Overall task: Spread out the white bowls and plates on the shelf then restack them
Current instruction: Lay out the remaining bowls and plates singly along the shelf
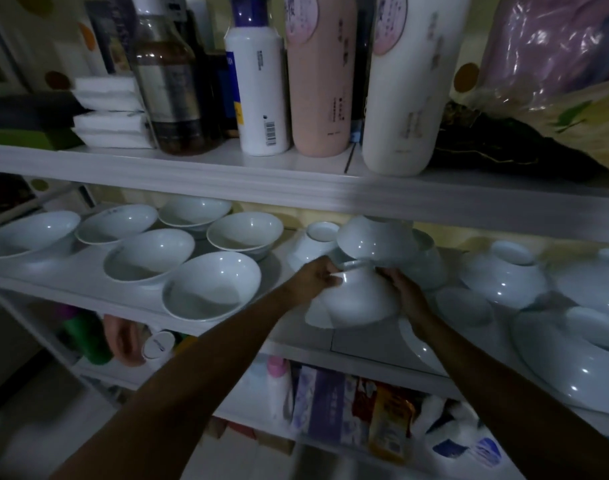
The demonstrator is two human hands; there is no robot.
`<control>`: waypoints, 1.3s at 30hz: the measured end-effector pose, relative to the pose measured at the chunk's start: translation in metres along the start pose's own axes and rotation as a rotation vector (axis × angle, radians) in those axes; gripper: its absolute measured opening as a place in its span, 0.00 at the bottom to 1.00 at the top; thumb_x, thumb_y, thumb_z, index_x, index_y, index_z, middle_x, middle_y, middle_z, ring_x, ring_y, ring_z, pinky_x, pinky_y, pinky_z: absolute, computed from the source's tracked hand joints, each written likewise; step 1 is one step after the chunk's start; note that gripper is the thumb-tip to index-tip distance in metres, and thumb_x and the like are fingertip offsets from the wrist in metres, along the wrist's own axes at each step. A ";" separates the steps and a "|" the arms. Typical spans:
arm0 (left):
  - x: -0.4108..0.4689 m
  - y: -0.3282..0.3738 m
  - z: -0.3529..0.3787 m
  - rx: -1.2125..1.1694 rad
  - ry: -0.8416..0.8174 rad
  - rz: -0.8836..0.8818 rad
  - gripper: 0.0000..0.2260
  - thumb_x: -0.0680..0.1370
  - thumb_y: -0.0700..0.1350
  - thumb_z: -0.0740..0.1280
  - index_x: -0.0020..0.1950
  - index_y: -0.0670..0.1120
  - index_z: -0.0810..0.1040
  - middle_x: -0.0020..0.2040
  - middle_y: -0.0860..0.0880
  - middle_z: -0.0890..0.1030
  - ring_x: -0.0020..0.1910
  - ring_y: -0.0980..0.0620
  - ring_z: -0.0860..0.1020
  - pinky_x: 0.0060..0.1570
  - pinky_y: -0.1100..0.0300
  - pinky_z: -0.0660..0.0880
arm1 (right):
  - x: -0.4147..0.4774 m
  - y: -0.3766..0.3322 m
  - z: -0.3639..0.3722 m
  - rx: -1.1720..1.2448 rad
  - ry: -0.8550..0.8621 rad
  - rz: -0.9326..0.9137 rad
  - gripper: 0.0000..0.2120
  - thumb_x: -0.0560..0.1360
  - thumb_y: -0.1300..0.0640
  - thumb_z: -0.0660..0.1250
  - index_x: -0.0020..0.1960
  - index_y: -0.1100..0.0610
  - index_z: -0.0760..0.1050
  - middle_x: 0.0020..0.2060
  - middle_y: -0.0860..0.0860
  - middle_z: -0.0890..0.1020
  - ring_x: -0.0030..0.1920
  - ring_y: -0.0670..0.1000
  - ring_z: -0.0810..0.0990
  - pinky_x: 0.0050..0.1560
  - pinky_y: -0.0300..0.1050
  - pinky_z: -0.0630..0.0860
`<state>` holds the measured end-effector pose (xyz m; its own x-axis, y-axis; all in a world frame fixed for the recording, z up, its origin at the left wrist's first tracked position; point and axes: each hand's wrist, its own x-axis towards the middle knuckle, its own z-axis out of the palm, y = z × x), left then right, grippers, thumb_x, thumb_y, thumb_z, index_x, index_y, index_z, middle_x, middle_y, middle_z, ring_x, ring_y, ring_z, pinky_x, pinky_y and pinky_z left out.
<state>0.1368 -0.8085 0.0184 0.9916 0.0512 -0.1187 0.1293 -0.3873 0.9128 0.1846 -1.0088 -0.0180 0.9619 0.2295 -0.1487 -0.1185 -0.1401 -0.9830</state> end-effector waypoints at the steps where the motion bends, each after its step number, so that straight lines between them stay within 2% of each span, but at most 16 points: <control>1: 0.001 0.005 -0.007 -0.008 -0.003 -0.025 0.10 0.78 0.35 0.64 0.39 0.46 0.69 0.39 0.50 0.72 0.38 0.56 0.71 0.36 0.69 0.71 | 0.003 -0.005 -0.001 0.093 0.007 0.008 0.24 0.81 0.45 0.53 0.64 0.59 0.76 0.60 0.54 0.79 0.61 0.54 0.75 0.62 0.47 0.71; 4: -0.002 0.009 -0.026 -0.088 -0.072 -0.157 0.04 0.79 0.45 0.64 0.47 0.45 0.75 0.44 0.43 0.76 0.41 0.45 0.76 0.43 0.50 0.77 | 0.016 -0.016 -0.001 0.222 0.062 0.059 0.24 0.79 0.40 0.53 0.54 0.56 0.80 0.53 0.54 0.82 0.55 0.55 0.78 0.55 0.48 0.75; 6: -0.003 -0.001 -0.033 -0.220 -0.125 -0.265 0.09 0.78 0.48 0.63 0.50 0.44 0.76 0.49 0.37 0.76 0.46 0.39 0.76 0.53 0.39 0.75 | 0.023 -0.020 0.003 0.246 0.130 0.086 0.25 0.78 0.39 0.56 0.60 0.56 0.78 0.57 0.56 0.79 0.59 0.57 0.76 0.60 0.52 0.73; 10: -0.006 -0.022 -0.035 -0.456 -0.204 -0.466 0.09 0.81 0.47 0.58 0.49 0.43 0.75 0.46 0.43 0.76 0.46 0.42 0.75 0.55 0.40 0.72 | 0.025 -0.012 0.015 0.197 0.082 0.202 0.23 0.79 0.41 0.55 0.62 0.58 0.73 0.46 0.54 0.79 0.48 0.56 0.78 0.52 0.50 0.76; 12: -0.007 -0.031 -0.037 -0.463 -0.259 -0.503 0.10 0.79 0.50 0.59 0.50 0.44 0.75 0.53 0.41 0.75 0.51 0.40 0.74 0.61 0.35 0.68 | 0.025 -0.006 0.020 0.078 0.054 0.248 0.28 0.79 0.39 0.55 0.63 0.61 0.73 0.46 0.54 0.79 0.53 0.58 0.78 0.61 0.54 0.74; 14: -0.007 -0.035 -0.043 -0.493 -0.287 -0.536 0.20 0.75 0.59 0.65 0.58 0.46 0.74 0.62 0.40 0.73 0.61 0.37 0.72 0.58 0.35 0.71 | 0.022 -0.004 0.026 0.024 0.043 0.290 0.29 0.79 0.38 0.53 0.62 0.63 0.71 0.49 0.55 0.78 0.57 0.59 0.76 0.63 0.55 0.72; 16: -0.009 -0.034 -0.048 -0.506 -0.279 -0.578 0.34 0.68 0.66 0.68 0.66 0.46 0.70 0.67 0.39 0.72 0.65 0.36 0.70 0.55 0.38 0.73 | 0.019 -0.007 0.034 -0.011 0.033 0.318 0.22 0.80 0.40 0.52 0.59 0.57 0.69 0.53 0.55 0.75 0.60 0.60 0.74 0.62 0.55 0.71; 19: 0.001 -0.046 -0.059 -0.550 -0.180 -0.617 0.43 0.65 0.73 0.65 0.70 0.45 0.68 0.67 0.39 0.73 0.65 0.36 0.71 0.63 0.36 0.69 | 0.024 -0.011 0.042 -0.128 0.063 0.319 0.27 0.80 0.41 0.52 0.67 0.62 0.69 0.63 0.60 0.75 0.63 0.62 0.73 0.66 0.58 0.70; 22: 0.014 -0.060 -0.065 -0.506 -0.024 -0.653 0.52 0.58 0.77 0.63 0.73 0.46 0.63 0.69 0.38 0.71 0.66 0.35 0.71 0.63 0.34 0.67 | 0.026 -0.014 0.049 -0.195 0.036 0.353 0.27 0.81 0.42 0.50 0.66 0.63 0.69 0.59 0.62 0.76 0.59 0.62 0.75 0.63 0.59 0.73; 24: 0.028 -0.072 -0.065 -0.471 0.088 -0.595 0.49 0.62 0.77 0.60 0.74 0.47 0.60 0.71 0.38 0.68 0.68 0.34 0.69 0.64 0.35 0.67 | 0.024 -0.015 0.054 -0.169 0.008 0.403 0.26 0.80 0.40 0.51 0.65 0.60 0.69 0.58 0.60 0.76 0.56 0.61 0.76 0.55 0.58 0.76; 27: 0.012 -0.050 -0.060 -0.370 0.157 -0.403 0.44 0.69 0.71 0.62 0.74 0.44 0.61 0.71 0.38 0.68 0.68 0.36 0.69 0.68 0.38 0.66 | 0.026 -0.016 0.059 -0.128 0.010 0.451 0.27 0.80 0.40 0.52 0.67 0.59 0.67 0.62 0.62 0.75 0.59 0.63 0.76 0.49 0.57 0.77; 29: 0.003 -0.034 -0.053 -0.247 0.163 -0.289 0.31 0.78 0.61 0.59 0.73 0.40 0.64 0.69 0.38 0.70 0.67 0.38 0.70 0.69 0.44 0.67 | 0.030 -0.016 0.059 -0.113 0.008 0.462 0.28 0.79 0.39 0.53 0.68 0.59 0.67 0.62 0.62 0.74 0.60 0.63 0.75 0.52 0.59 0.77; 31: 0.007 -0.033 -0.048 -0.081 0.166 -0.248 0.24 0.81 0.56 0.55 0.69 0.40 0.68 0.66 0.38 0.73 0.64 0.40 0.72 0.65 0.50 0.69 | 0.031 -0.015 0.057 -0.081 0.000 0.472 0.28 0.78 0.39 0.55 0.67 0.60 0.68 0.61 0.62 0.76 0.59 0.63 0.76 0.52 0.60 0.78; 34: 0.013 -0.030 -0.041 0.220 0.143 -0.246 0.24 0.81 0.56 0.55 0.68 0.40 0.70 0.65 0.38 0.73 0.64 0.41 0.72 0.65 0.51 0.68 | 0.030 -0.013 0.053 -0.043 -0.024 0.453 0.24 0.79 0.41 0.56 0.63 0.60 0.71 0.56 0.62 0.79 0.52 0.61 0.79 0.44 0.56 0.79; 37: 0.023 -0.038 -0.032 0.588 0.157 -0.228 0.26 0.81 0.58 0.54 0.71 0.41 0.66 0.70 0.39 0.70 0.69 0.41 0.68 0.71 0.47 0.63 | 0.029 -0.007 0.043 -0.072 -0.030 0.441 0.20 0.80 0.44 0.57 0.53 0.61 0.74 0.47 0.60 0.81 0.50 0.62 0.80 0.53 0.60 0.79; 39: 0.027 -0.031 -0.020 0.778 0.170 -0.157 0.27 0.81 0.57 0.53 0.75 0.42 0.59 0.75 0.40 0.62 0.75 0.42 0.59 0.74 0.46 0.55 | 0.027 -0.006 0.037 -0.105 -0.011 0.419 0.20 0.80 0.46 0.57 0.51 0.62 0.75 0.42 0.59 0.81 0.46 0.61 0.81 0.50 0.57 0.79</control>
<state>0.1594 -0.7766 -0.0055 0.9563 0.2731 -0.1048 0.2925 -0.8899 0.3499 0.2018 -0.9663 -0.0203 0.8333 0.1424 -0.5341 -0.4718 -0.3201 -0.8215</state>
